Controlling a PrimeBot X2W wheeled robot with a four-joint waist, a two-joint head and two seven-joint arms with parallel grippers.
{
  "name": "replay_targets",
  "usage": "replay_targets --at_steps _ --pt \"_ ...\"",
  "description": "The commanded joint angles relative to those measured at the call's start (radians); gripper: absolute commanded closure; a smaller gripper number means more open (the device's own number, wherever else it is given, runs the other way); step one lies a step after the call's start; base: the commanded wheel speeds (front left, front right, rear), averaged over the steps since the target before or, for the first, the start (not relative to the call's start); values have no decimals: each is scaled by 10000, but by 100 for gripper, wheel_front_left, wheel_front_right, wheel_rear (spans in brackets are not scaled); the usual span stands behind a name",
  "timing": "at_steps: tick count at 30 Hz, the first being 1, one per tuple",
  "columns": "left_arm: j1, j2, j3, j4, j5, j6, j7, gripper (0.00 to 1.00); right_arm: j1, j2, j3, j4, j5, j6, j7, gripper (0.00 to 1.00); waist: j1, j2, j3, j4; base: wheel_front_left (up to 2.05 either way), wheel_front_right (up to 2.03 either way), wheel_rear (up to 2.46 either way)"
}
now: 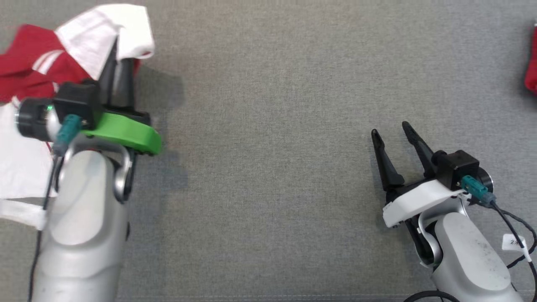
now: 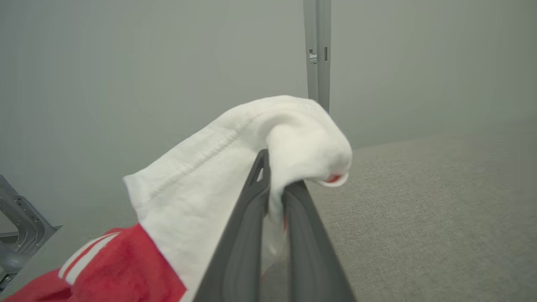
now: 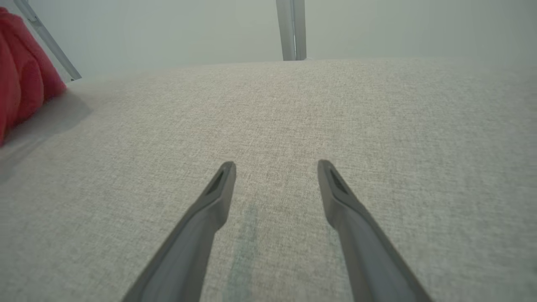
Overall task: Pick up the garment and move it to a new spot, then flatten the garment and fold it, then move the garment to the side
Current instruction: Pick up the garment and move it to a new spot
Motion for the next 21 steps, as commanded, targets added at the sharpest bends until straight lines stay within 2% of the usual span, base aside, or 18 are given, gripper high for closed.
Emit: replay_targets --at_steps 1,5,11,15,19,21 --pt "72 -227 -338 226 -94 -52 3 100 186 39 2 79 81 -15 -3 0 -1 0 -625 -668 0 0 0" --pt "-102 -713 -1438 1073 -439 -77 1 100 310 280 44 142 164 -14 -3 0 -1 0 -880 -1508 0 0 0" --pt "-422 -1056 -3183 2388 -1316 -83 3 100 405 581 292 110 293 -15 -2 0 -1 0 -956 -3052 0 0 0" --pt "-783 -1108 -3665 2665 -1808 -80 1 100 439 720 489 128 399 -15 -2 0 -1 0 -898 -3935 0 0 0" --pt "-1493 -1115 -4027 2799 -1606 -73 1 100 319 849 768 88 517 -14 -2 0 -1 0 -664 -4616 0 0 0" --pt "-1972 -1099 -4051 3133 -1458 64 1 100 226 875 919 90 602 -14 -2 0 -1 0 -577 -4886 0 0 0"
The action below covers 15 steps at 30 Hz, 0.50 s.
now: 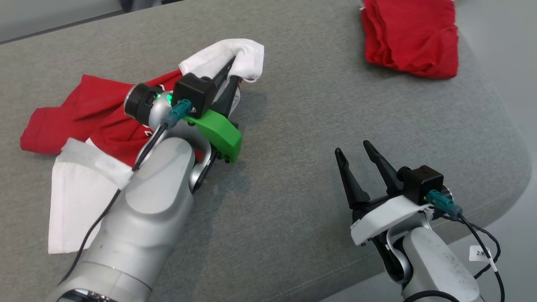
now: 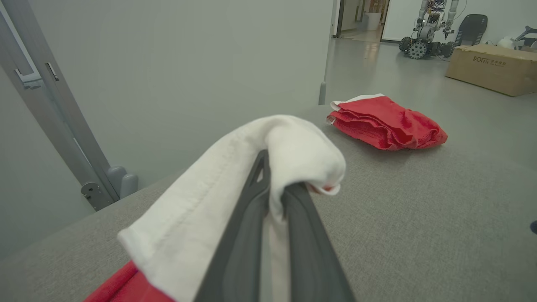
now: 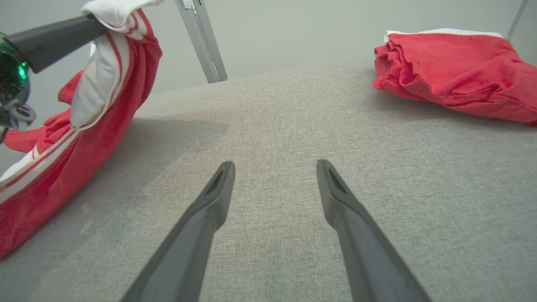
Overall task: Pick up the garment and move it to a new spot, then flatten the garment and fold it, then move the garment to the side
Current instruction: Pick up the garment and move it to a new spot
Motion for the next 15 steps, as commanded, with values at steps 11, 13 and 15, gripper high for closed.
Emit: replay_targets --at_steps 11,13,15 --pt "-565 79 170 1208 -449 472 1 0 30 68 4 -51 353 -14 -2 0 1 -1 -92 -842 0 0 0" --pt "-243 86 417 962 -419 578 1 0 66 62 -130 -40 261 -15 -2 0 1 -1 -286 -520 0 0 0" --pt "265 194 725 633 -321 702 1 0 124 62 -207 7 193 -14 -2 0 1 -1 -531 -186 0 0 0"
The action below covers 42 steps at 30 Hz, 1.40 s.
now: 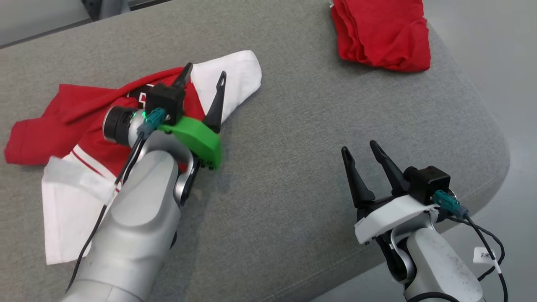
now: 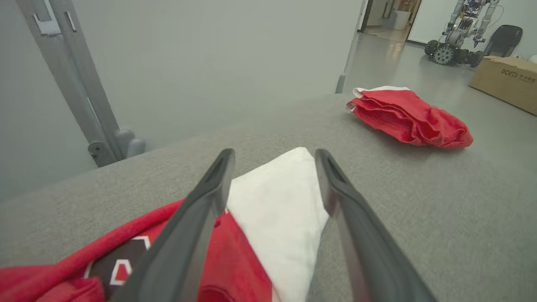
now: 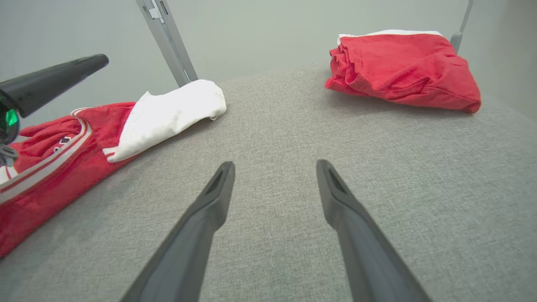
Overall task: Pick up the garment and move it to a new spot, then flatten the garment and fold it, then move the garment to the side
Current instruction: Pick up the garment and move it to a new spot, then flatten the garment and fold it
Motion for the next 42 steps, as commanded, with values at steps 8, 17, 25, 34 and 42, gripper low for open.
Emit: replay_targets --at_steps 8,17,25,34,42 --pt "2715 386 1396 -1680 549 387 1 0 490 -20 -192 176 -224 -12 -2 0 0 0 -1596 1978 0 0 0" --pt "5621 360 3029 -3521 1200 549 1 0 1045 -23 -302 341 -383 -12 -2 0 0 0 -2416 2846 0 0 0" --pt "7958 129 4336 -4825 1611 453 1 0 1570 -22 -443 483 -462 -12 -2 0 0 0 -2844 3128 0 0 0" --pt "8959 -37 4822 -5342 1851 257 1 0 1628 -63 -614 540 -510 -12 -2 0 0 0 -2681 3409 0 0 0" --pt "8159 -72 4272 -5384 1626 177 0 0 344 -247 -290 567 -301 -12 -2 0 0 0 -1752 4194 0 0 0"
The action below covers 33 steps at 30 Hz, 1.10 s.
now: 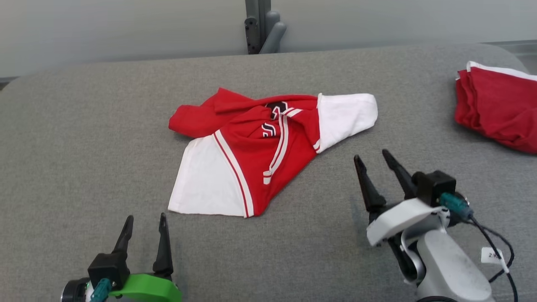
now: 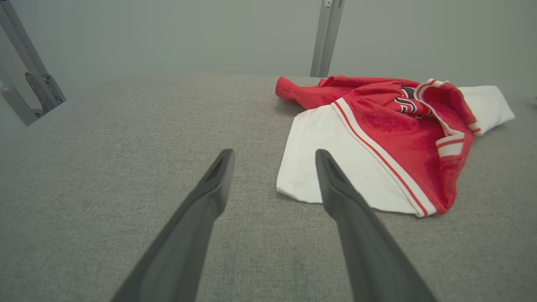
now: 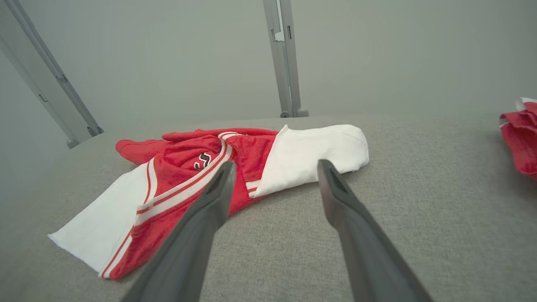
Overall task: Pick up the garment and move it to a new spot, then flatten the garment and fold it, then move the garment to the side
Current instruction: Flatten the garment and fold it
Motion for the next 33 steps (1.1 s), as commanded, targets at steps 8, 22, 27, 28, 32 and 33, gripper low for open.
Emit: replay_targets --at_steps 8,22,27,28,32,33 --pt "-806 13 -797 172 -401 105 0 0 -2337 -459 -409 1311 -357 -10 -2 0 1 0 1510 1497 0 0 0" --pt "-1413 8 -1122 35 -803 389 0 0 -4640 -402 -1805 4468 -1823 -12 -2 0 1 0 2537 2504 0 0 0" --pt "-1380 8 -1131 22 -899 447 0 0 -4577 -326 -2128 4500 -2140 -12 -2 28 1 0 2645 2422 0 0 0" --pt "-1386 7 -1140 12 -901 434 0 0 -4542 -320 -2180 4448 -2173 -12 -2 42 1 0 2650 2388 0 0 0" --pt "-1472 9 -1177 -35 -930 449 0 0 -4326 -269 -2365 4215 -2261 -12 -2 57 1 0 2623 2211 0 0 0" --pt "-1486 9 -1191 -29 -918 443 0 0 -4293 -260 -2417 4164 -2286 -12 -2 57 1 0 2614 2163 0 0 0"
